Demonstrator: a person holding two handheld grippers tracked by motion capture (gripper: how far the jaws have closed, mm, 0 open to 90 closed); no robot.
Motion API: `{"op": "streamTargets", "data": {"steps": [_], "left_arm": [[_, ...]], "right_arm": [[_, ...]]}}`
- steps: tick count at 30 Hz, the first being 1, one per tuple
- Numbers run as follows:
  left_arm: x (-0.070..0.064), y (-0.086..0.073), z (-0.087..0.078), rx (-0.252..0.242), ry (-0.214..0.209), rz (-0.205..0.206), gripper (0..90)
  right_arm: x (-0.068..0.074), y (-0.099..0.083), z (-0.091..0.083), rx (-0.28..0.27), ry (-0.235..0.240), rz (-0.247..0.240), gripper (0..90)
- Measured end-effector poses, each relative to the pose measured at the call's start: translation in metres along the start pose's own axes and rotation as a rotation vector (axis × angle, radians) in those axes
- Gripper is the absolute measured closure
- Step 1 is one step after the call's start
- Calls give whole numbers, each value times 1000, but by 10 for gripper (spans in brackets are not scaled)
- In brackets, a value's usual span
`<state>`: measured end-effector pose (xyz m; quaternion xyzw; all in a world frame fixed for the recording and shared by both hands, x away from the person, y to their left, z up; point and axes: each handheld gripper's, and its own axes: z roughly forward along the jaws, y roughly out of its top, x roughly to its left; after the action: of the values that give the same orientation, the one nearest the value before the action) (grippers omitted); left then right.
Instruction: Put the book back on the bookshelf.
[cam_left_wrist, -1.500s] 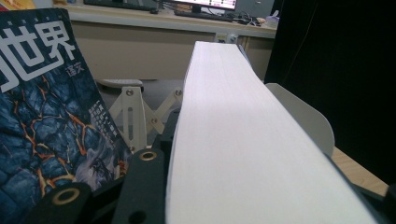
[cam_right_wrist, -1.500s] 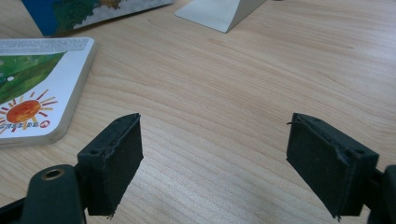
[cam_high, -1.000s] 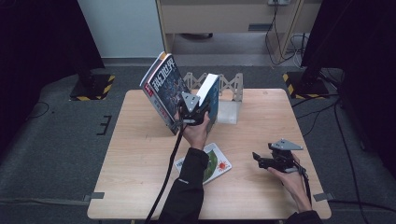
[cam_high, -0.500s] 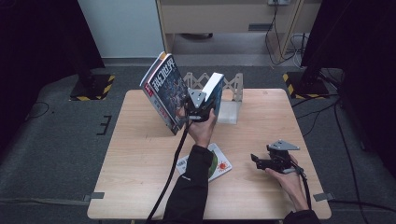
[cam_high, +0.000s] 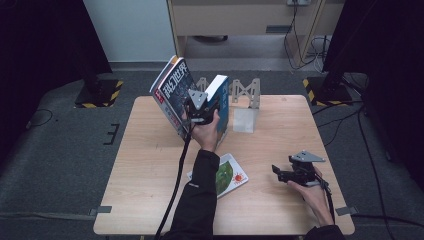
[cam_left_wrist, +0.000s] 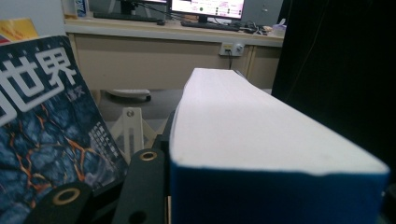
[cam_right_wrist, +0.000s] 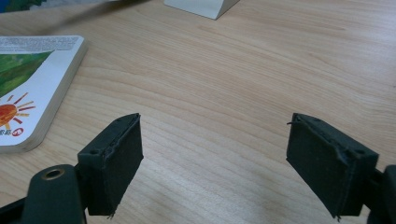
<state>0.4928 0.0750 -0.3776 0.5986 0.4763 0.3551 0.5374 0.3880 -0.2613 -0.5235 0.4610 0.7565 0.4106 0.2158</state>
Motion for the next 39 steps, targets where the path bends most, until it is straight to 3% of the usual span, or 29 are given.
{"op": "streamTargets", "data": {"steps": [3,7,16,21,24,27,30,35,39], "left_arm": [[3,4,8,-3,16,14,606],[9,7,22,-13,19,-35,606],[7,9,50,17,17,-27,606],[8,7,57,1,9,-34,606],[9,6,58,-3,3,-29,606],[6,4,55,1,-2,11,605],[6,2,51,-2,-7,5,603],[3,-1,43,13,-31,41,602],[5,-5,35,47,-75,26,601]], "right_arm": [[-3,0,1,1,-3,9,190],[-7,0,1,-2,-4,11,190],[-11,1,0,-15,-2,22,192],[-13,1,0,-13,-9,25,193],[-13,0,0,-10,-16,16,194],[-12,0,-1,-10,-13,13,194],[-11,0,-1,-8,-11,11,194],[-11,2,-3,-19,-11,13,196],[-10,2,-3,-14,-10,6,196]]}}
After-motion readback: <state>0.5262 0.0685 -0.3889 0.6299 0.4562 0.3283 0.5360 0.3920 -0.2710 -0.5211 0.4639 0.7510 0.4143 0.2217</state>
